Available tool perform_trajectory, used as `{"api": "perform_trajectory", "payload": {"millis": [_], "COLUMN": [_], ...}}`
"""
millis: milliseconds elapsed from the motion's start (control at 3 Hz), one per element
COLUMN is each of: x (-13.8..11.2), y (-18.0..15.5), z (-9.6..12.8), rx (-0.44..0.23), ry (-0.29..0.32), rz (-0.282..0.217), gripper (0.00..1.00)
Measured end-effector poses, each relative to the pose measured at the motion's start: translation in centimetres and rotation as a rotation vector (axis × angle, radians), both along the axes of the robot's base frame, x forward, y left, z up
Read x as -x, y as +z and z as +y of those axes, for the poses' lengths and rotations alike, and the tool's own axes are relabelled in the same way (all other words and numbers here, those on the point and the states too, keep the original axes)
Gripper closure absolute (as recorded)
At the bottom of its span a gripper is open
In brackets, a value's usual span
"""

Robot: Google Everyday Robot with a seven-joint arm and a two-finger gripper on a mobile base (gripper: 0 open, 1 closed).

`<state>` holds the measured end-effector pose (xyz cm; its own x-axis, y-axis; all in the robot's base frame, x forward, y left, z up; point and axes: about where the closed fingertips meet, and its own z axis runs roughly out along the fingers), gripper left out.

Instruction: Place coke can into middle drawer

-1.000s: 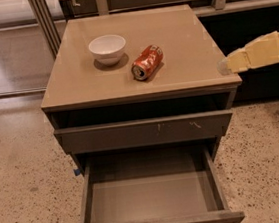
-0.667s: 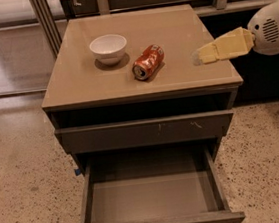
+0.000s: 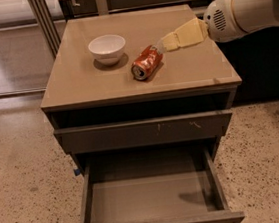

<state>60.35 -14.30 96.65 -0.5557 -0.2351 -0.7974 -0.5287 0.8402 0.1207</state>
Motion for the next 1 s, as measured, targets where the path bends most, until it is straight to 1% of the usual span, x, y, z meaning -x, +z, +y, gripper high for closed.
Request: {"api": "perform_trajectory", "payload": {"millis": [333,667,1000], "x": [0.2,-2.1,-5.2], "y": [-0.3,-1.0,-1.2], "z": [-0.1,-0.4,-0.4], "rx": [-0.016,-0.016,-0.012], "ry": [-0.012,-0.083,-0.193], "rz": [0.005,-0.005,-0.034], "gripper": [0.00,0.00,0.00]}}
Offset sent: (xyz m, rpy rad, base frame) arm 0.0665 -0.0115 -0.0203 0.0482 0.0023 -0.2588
